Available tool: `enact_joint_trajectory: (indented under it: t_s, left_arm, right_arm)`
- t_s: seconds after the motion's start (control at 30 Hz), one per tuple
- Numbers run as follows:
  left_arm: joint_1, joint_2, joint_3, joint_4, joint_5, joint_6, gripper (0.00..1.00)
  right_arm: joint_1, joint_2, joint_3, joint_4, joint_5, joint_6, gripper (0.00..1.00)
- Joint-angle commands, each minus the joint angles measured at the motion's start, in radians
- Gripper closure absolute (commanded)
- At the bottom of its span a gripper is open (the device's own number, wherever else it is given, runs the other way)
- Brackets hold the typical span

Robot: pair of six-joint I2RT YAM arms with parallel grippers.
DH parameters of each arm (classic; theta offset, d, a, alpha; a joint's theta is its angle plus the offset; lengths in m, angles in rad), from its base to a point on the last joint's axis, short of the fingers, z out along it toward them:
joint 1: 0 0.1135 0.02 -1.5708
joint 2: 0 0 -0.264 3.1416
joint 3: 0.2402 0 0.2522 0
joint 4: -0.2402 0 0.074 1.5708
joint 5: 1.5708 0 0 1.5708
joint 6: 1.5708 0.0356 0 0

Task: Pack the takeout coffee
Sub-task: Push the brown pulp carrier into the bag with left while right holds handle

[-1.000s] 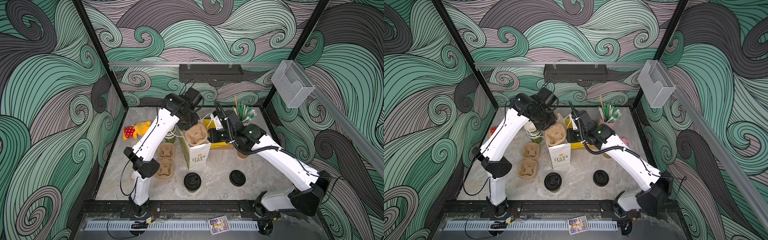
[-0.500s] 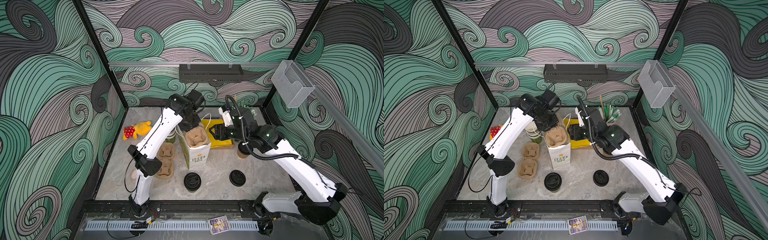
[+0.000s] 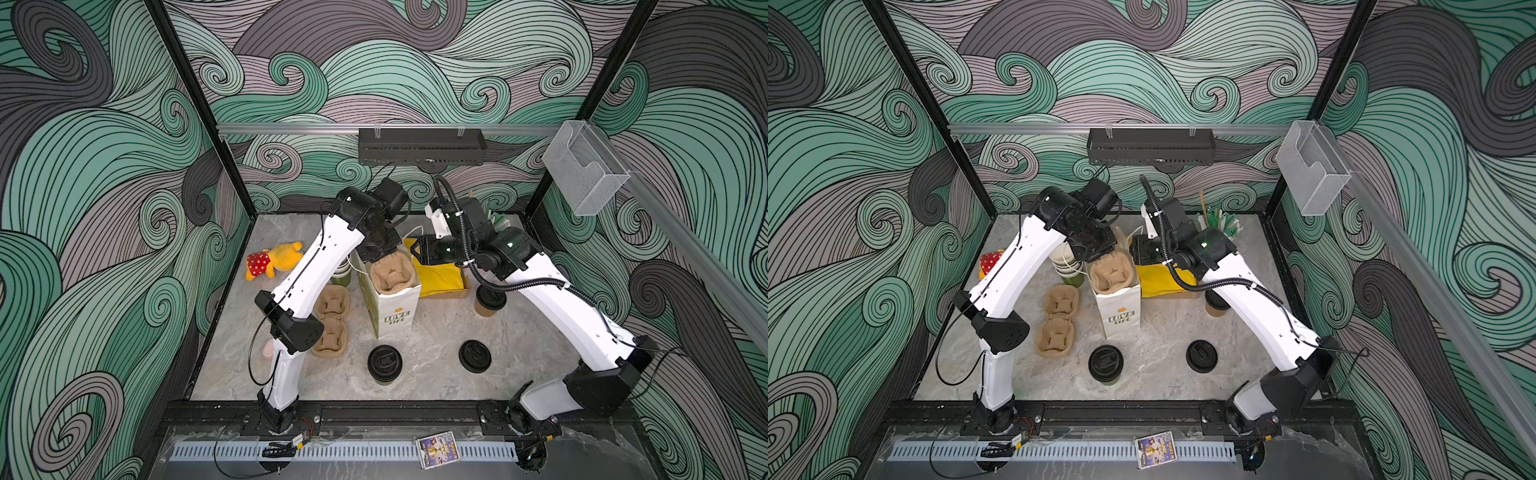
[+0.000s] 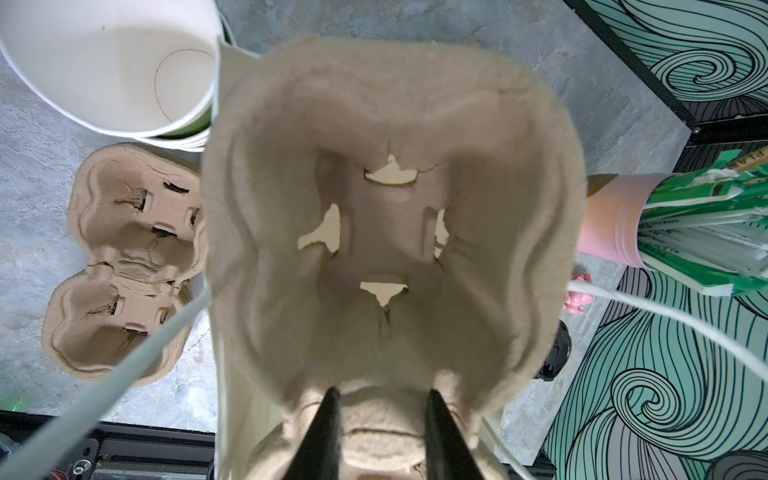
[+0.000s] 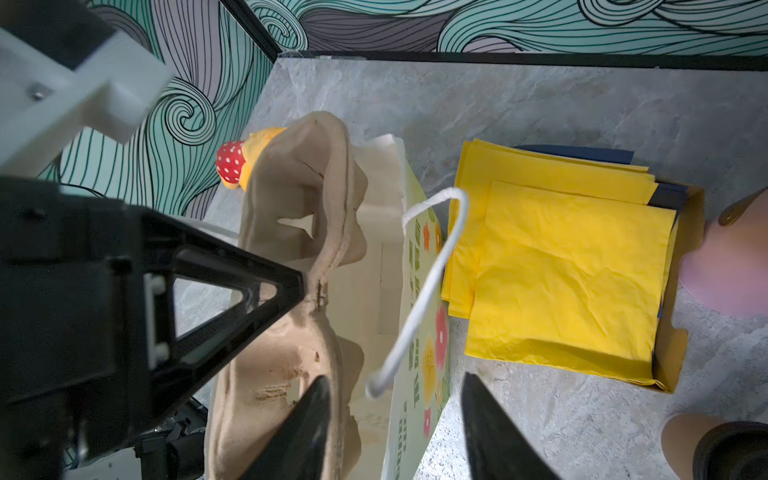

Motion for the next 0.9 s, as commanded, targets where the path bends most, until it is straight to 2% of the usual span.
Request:
enact_joint_trajectory:
  t_s: [0.0,0.13,0.3,0.5,0.87]
  left_arm:
    - [-0.004,-0.009,0.032,-0.002,-0.043,0.013,1.0]
    - [-0.004,-0.014,0.032,0.011,-0.055,0.025,1.0]
    - [-0.004,-0.008,0.032,0.038,-0.049,0.038,1.0]
    - [-0.004,-0.005,0.032,0.069,-0.065,0.058,1.0]
    - [-0.005,0.019,0.029,0.007,-0.096,0.072,1.0]
  right_arm:
    - [-0.003,-0.001,0.033,-0.016,-0.017,0.013,0.62]
    - [-0.002,-0.002,0.03,-0.014,-0.029,0.014,0.81]
    - [-0.003,-0.012,0.024,-0.009,-0.051,0.026,0.94]
    - [0.002,-0.038,-0.001,0.005,-0.073,0.05,1.0]
    - [0.011,-0.043,-0.019,0.021,-0.079,0.063,1.0]
